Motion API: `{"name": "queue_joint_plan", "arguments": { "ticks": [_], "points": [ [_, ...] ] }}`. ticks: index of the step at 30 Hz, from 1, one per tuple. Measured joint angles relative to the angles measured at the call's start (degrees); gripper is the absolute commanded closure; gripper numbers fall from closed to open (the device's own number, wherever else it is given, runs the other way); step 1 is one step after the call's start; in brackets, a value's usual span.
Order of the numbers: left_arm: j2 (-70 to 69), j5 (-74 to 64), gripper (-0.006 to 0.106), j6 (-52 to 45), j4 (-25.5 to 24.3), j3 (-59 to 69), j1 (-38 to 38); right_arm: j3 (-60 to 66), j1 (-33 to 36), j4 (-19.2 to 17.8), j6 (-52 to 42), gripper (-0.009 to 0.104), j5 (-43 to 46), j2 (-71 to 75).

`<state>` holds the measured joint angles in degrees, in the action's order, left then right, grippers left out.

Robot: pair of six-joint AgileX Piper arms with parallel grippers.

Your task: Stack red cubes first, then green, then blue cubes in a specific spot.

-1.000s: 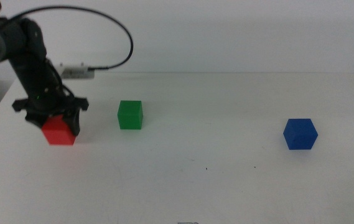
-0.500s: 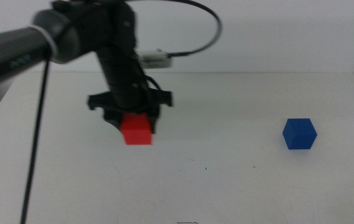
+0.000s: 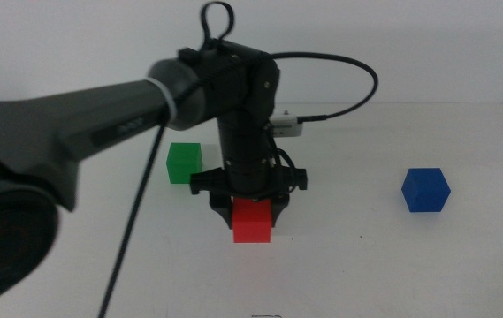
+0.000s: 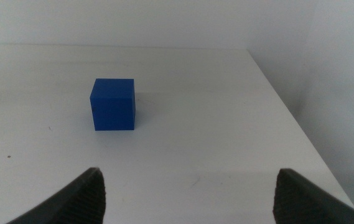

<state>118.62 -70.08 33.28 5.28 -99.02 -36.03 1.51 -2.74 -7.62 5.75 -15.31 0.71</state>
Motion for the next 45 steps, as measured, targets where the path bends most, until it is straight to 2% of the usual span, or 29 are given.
{"name": "queue_joint_plan", "arguments": {
  "ticks": [10,29,36,37,41,45],
  "points": [
    [6.65,0.21,0.102,-1.28,0.74,-7.52,-0.99,0.0,0.0,0.0,0.0,0.001,0.0,0.0],
    [10.83,0.88,0.102,-2.26,4.98,-7.53,-1.17,0.0,0.0,0.0,0.0,0.001,0.0,0.0],
    [11.24,0.67,0.101,-2.78,5.11,-8.0,-1.28,0.0,0.0,0.0,0.0,0.001,0.0,0.0],
    [11.29,0.66,0.035,-2.84,5.15,-8.0,-1.28,0.0,0.0,0.0,0.0,0.001,0.0,0.0],
    [11.76,0.65,0.007,-3.76,5.27,-8.0,-1.28,0.0,0.0,0.0,0.0,0.001,0.0,0.0],
    [11.76,0.59,0.007,-4.4,5.26,-8.0,-1.28,0.0,0.0,0.0,0.0,0.001,0.0,0.0]
  ]
}}
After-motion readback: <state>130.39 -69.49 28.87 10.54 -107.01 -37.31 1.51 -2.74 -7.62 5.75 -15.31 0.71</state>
